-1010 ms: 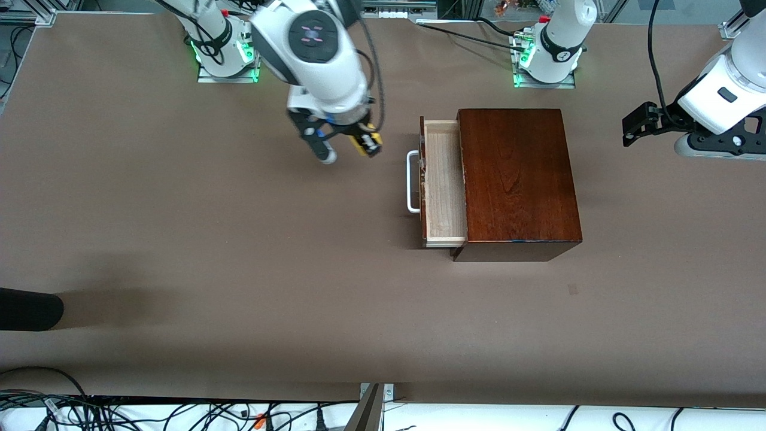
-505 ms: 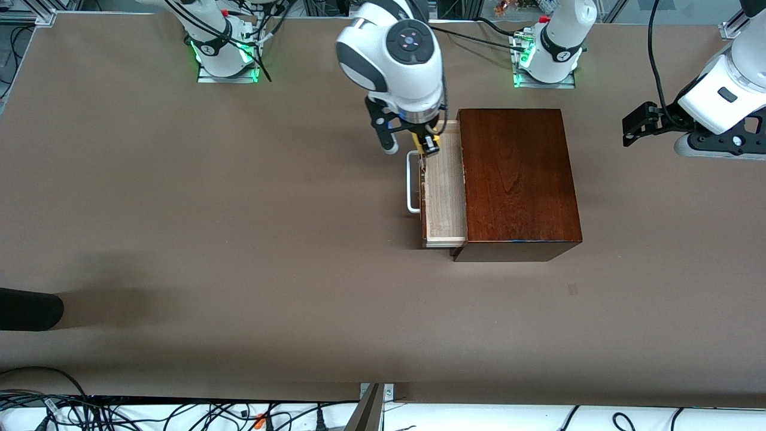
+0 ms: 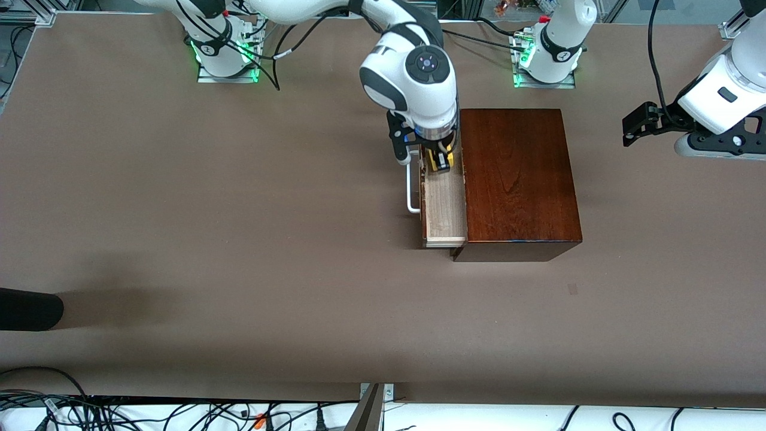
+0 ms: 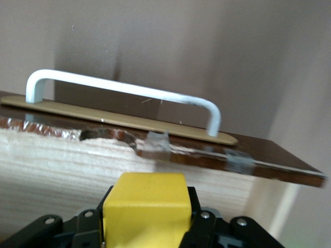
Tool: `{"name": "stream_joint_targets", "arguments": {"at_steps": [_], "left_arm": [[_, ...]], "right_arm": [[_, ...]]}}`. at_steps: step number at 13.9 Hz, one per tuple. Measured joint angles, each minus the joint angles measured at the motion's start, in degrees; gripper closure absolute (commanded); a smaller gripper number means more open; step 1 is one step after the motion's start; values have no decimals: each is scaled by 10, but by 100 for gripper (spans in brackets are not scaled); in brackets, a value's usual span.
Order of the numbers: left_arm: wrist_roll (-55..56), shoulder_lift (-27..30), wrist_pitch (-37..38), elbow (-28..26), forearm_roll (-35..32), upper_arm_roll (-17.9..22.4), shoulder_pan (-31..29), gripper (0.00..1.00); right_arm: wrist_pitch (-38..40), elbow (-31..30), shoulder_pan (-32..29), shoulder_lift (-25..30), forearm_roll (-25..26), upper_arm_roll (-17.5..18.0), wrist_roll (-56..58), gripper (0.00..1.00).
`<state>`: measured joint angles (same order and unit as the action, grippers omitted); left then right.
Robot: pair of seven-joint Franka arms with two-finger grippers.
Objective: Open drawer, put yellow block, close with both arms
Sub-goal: 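Carry the yellow cube with the right gripper over the open drawer, then lower the cube into the drawer and open the right gripper, then retract the right gripper while the left gripper moves to the drawer front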
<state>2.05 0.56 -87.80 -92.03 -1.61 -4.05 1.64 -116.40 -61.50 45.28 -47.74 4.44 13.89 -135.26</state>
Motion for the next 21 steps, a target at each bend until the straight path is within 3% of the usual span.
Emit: {"name": "stream_joint_targets", "arguments": {"at_steps": [5, 6, 7, 8, 15, 21], "left_arm": [[0, 0, 2, 0, 0, 0, 0, 0], [0, 0, 3, 0, 0, 0, 0, 0], [0, 0, 3, 0, 0, 0, 0, 0], [0, 0, 3, 0, 0, 0, 0, 0], [0, 0, 3, 0, 0, 0, 0, 0], [-13, 0, 8, 0, 3, 0, 0, 0]], "right_arm": [[-34, 2, 0, -26, 0, -4, -13, 100], [-40, 2, 0, -30, 0, -4, -17, 79], [-45, 2, 0, -33, 0, -4, -21, 26], [-48, 2, 0, -37, 0, -4, -26, 0], [-14, 28, -4, -34, -24, -4, -42, 0], [129, 68, -53, 57, -55, -4, 8, 0]]}}
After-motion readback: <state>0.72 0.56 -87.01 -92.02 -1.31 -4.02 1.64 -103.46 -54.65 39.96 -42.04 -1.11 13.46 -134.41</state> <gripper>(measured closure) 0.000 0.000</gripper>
